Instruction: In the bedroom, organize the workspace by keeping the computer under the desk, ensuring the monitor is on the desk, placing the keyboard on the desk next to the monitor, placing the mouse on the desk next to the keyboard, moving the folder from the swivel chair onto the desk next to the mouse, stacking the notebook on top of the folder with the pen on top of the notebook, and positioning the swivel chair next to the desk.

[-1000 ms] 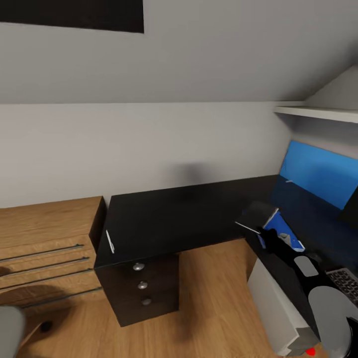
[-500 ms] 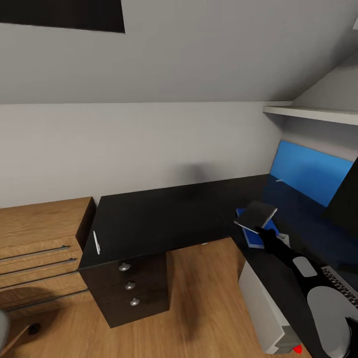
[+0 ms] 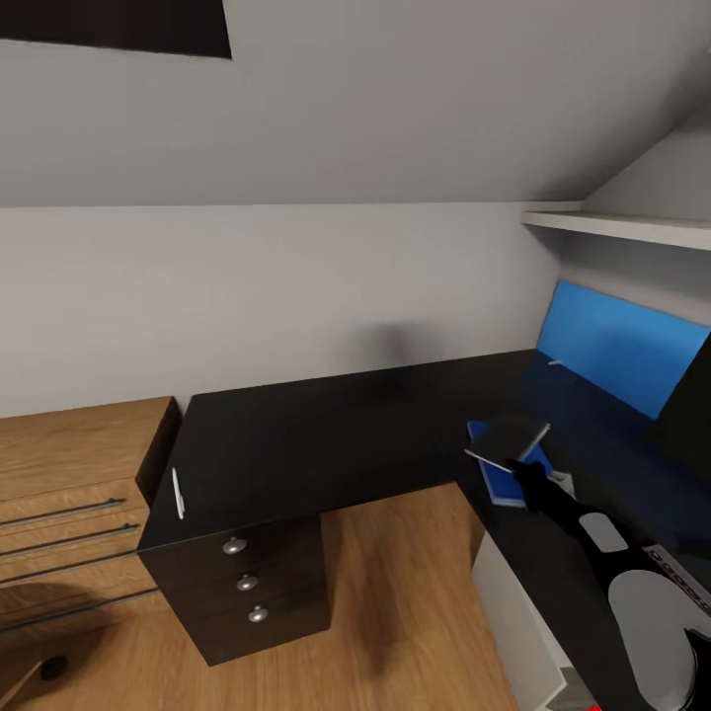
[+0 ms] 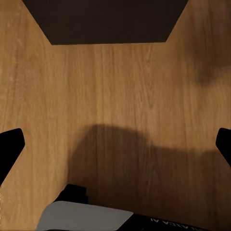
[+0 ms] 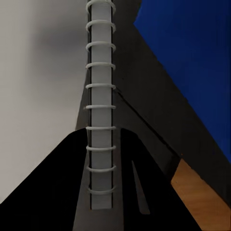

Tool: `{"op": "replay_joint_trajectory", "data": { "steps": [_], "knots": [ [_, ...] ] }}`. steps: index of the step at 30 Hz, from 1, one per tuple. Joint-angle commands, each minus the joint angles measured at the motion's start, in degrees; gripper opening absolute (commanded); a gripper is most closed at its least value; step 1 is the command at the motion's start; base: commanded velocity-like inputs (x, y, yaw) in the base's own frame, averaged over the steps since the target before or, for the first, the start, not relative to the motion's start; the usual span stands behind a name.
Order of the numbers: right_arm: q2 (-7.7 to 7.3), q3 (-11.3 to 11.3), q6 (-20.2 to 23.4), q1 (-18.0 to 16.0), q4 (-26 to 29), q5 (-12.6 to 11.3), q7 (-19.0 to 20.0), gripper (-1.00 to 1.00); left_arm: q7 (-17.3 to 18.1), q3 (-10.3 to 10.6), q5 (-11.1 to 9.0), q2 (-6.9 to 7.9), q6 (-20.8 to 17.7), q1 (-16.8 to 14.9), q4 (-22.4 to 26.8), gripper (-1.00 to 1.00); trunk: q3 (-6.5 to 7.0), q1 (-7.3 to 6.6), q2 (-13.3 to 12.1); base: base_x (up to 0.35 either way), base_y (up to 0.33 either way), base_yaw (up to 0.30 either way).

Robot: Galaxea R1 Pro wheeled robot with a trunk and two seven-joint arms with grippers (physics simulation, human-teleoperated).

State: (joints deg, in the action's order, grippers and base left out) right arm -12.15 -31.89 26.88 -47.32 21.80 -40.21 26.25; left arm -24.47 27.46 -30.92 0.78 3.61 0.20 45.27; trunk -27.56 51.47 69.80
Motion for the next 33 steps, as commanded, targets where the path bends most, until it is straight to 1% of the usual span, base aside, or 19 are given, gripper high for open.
{"op": "replay_joint_trajectory", "data": {
  "steps": [1,3,5,9,10,12,14,19,23,29,33],
  "knots": [
    [0.04,-0.36,0.45,-0.05,0.04,-0.54,-0.69,-1.00,-0.40,0.36,-0.56,0.08,0.35,-0.03,0.08,1.00,-0.04,0.01,0.03,0.023,-0.016,0.000],
    [0.07,-0.41,0.44,-0.05,0.11,-2.00,-3.21,-1.00,-0.40,0.33,-0.43,0.09,0.35,-0.03,0.08,1.00,-0.04,0.01,0.03,0.012,-0.009,0.000],
    [0.09,-0.44,0.40,-0.05,0.10,-4.61,-5.61,-1.00,-0.40,0.32,-0.39,0.04,0.35,-0.03,0.05,1.00,-0.04,0.01,0.03,0.005,-0.004,0.000],
    [0.10,-0.42,0.43,-0.05,0.11,-8.50,-8.35,-1.00,-0.40,0.33,-0.38,0.05,0.35,-0.03,-0.11,1.00,-0.04,0.01,0.03,0.002,-0.002,0.000],
    [0.10,-0.40,0.45,-0.05,0.10,-10.49,-9.70,-1.00,-0.40,0.34,-0.37,0.03,0.35,-0.03,-0.20,1.00,-0.04,0.01,0.03,0.000,0.000,0.000],
    [0.09,-0.39,0.52,-0.05,0.11,-12.21,-10.88,-1.00,-0.40,0.33,-0.35,0.02,0.35,-0.03,-0.26,1.00,-0.04,0.01,0.03,0.000,0.000,0.000],
    [0.04,-0.33,0.60,-0.05,0.10,-15.02,-12.97,-1.00,-0.40,0.33,-0.34,0.01,0.35,-0.03,-0.33,1.00,-0.04,0.01,0.03,0.000,0.000,0.000],
    [0.03,-0.36,0.69,-0.05,0.08,-15.89,-13.60,-1.00,-0.40,0.32,-0.29,0.01,0.35,-0.03,-0.35,1.00,-0.04,0.01,0.03,0.000,0.000,0.000],
    [0.02,-0.37,0.70,-0.05,0.08,-16.03,-13.70,-1.00,-0.40,0.32,-0.28,0.01,0.35,-0.03,-0.36,1.00,-0.04,0.01,0.03,0.006,-0.008,0.000],
    [0.02,-0.37,0.71,-0.05,0.08,-16.12,-13.97,-1.00,-0.41,0.31,-0.28,0.02,0.37,-0.03,-0.36,1.00,-0.04,0.01,0.03,0.133,-0.140,0.000],
    [0.02,-0.37,0.71,-0.05,0.08,-16.12,-14.99,-1.00,-0.40,0.33,-0.28,0.01,0.35,-0.03,-0.36,1.00,-0.04,0.01,0.03,0.049,-0.050,0.000]
  ]
}}
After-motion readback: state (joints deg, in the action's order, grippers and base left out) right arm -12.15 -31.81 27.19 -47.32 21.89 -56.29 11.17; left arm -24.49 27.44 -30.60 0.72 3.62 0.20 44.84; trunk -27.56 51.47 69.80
